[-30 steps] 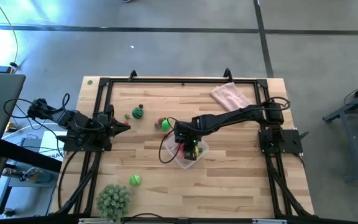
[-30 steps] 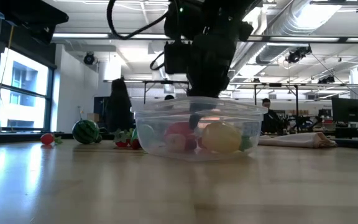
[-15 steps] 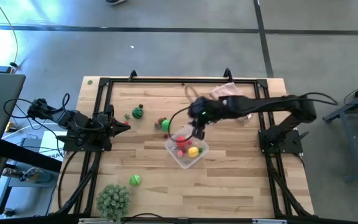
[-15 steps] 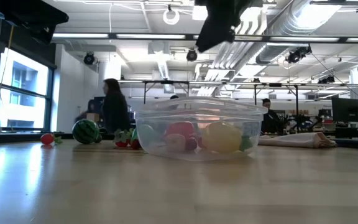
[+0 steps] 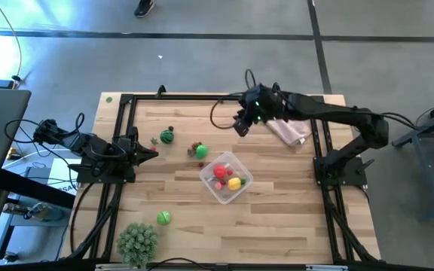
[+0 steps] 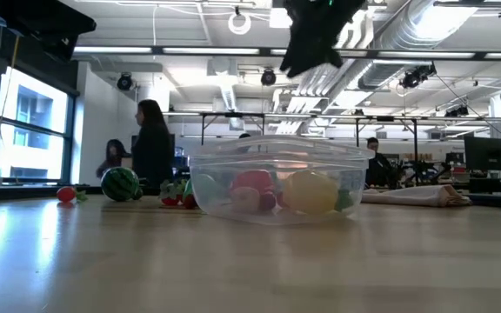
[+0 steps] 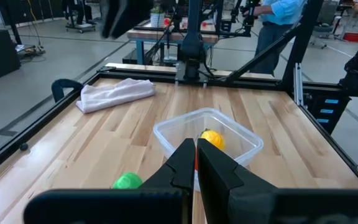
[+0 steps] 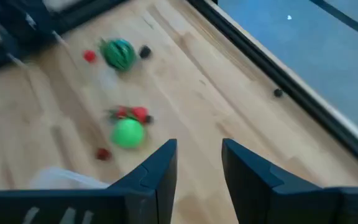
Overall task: Pick and placing Produce into tupperware
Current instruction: Put the blueberry into the transparent container
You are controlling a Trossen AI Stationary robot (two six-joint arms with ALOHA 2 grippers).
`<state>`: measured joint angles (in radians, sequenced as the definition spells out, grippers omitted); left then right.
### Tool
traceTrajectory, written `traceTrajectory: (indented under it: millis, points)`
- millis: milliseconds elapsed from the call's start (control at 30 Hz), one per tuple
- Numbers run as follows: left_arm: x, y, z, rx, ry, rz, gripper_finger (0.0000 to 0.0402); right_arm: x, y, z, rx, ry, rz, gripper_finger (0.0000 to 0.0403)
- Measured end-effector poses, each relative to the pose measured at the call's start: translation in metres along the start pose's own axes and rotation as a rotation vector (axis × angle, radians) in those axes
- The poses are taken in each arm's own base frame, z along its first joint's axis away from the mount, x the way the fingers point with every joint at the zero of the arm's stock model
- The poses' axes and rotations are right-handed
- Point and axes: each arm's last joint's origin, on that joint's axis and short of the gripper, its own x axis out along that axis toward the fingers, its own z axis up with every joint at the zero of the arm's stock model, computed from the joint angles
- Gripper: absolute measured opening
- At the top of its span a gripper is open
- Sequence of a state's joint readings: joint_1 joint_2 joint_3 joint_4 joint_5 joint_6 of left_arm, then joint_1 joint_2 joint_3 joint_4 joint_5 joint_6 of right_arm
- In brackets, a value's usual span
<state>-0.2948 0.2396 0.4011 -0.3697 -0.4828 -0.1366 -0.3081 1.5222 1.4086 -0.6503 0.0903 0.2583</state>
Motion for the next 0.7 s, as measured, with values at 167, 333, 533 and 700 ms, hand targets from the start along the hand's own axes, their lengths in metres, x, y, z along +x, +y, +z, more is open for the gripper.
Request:
traceTrajectory:
  millis: [167, 333, 533, 700]
  points:
    - [0.000, 0.000, 0.000, 0.000, 0.000, 0.000, 0.0008, 0.053, -0.051, 0.010, 0.055, 0.035, 0.110, 0.0119]
    - [0.000, 0.000, 0.000, 0.000, 0.000, 0.000, 0.0008, 0.103, -0.098, -0.004, 0.234, 0.143, 0.077, 0.0118]
    - [0.000, 0.000, 0.000, 0.000, 0.000, 0.000, 0.0008, 0.134, -0.117, -0.009, 0.453, 0.173, 0.003, 0.0118]
    - [0.000, 0.000, 0.000, 0.000, 0.000, 0.000, 0.0008, 0.151, -0.125, 0.009, 0.477, 0.185, -0.010, 0.0118]
